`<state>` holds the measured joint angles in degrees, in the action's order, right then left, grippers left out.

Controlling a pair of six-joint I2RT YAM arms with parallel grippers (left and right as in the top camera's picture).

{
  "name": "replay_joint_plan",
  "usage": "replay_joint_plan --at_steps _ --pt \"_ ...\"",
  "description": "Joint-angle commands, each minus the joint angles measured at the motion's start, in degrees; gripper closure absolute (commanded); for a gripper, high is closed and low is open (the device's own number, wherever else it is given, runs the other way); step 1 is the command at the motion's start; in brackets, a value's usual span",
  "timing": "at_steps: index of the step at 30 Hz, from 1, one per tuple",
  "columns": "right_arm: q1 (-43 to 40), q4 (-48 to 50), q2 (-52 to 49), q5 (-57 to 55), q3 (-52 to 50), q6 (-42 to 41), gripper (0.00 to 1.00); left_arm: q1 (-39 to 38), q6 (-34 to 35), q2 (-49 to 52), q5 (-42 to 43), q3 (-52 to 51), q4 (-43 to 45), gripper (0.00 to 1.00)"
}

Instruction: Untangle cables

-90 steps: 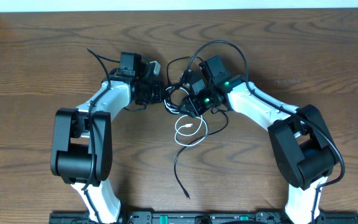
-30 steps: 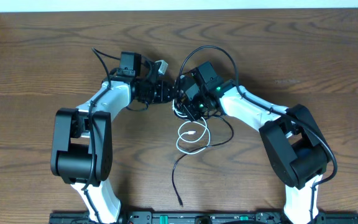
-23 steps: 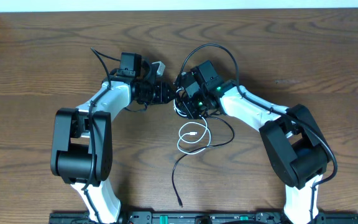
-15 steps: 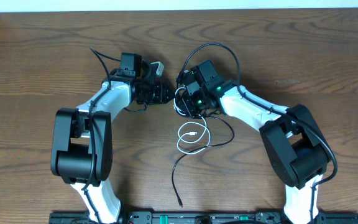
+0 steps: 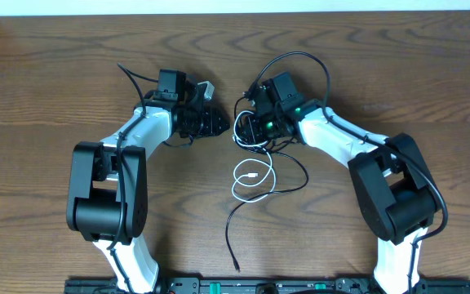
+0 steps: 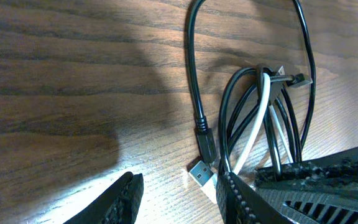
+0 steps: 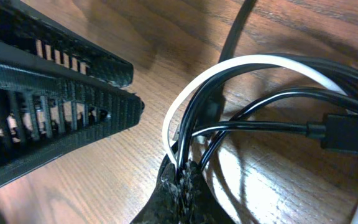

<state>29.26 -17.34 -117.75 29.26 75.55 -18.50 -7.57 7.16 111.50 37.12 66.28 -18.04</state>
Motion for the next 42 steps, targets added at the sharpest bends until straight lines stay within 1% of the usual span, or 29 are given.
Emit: replay_joint_plan --at_steps 1,5,8,9,12,15,21,30,40,41,42 --pt "-0.6 0.0 -0.7 2.9 -0.4 -1.2 0.99 -0.1 1.3 -0.1 -0.1 -0.5 -0.5 0.56" --pt "-0.8 0.3 -1.0 5.0 -0.4 -1.2 0.99 -0.8 1.3 -0.1 0.4 -0.5 -0.7 0.54" --pt "-0.8 0.8 -1.6 5.7 -0.4 -1.2 0.99 -0.9 1.3 -0.1 4.7 -0.5 -0.2 0.51" --pt "-0.8 0.9 -2.1 5.7 -0.4 -1.2 0.99 -0.9 1.3 -0.1 4.9 -0.5 -0.1 0.51" --pt "-0.9 1.0 -2.9 6.5 -0.4 -0.8 0.99 -0.9 1.3 0.3 4.2 -0.5 -0.1 0.50" --pt "-1.5 1.6 -3.3 10.6 -0.4 0.6 0.99 -0.9 1.4 1.4 4.3 -0.5 0.2 0.50" --pt "-2.7 2.6 -3.3 15.3 -0.4 0.6 0.99 -0.9 5.5 4.3 4.3 -0.5 1.9 0.50" --pt "-3.3 3.6 -3.3 19.5 -0.4 1.4 0.99 -0.9 5.6 4.6 4.2 -0.5 2.1 0.50" --pt "-5.3 7.8 -3.3 31.2 -0.4 1.4 0.99 -1.0 7.2 4.6 -3.7 -0.5 1.0 0.51" --pt "-5.6 8.2 -3.3 32.5 -0.4 1.4 0.99 -1.0 7.2 4.6 -4.2 -0.5 1.0 0.52" --pt "-5.9 8.5 -3.3 33.7 -0.4 1.4 0.99 -1.0 7.2 4.6 -4.2 -0.5 0.9 0.57"
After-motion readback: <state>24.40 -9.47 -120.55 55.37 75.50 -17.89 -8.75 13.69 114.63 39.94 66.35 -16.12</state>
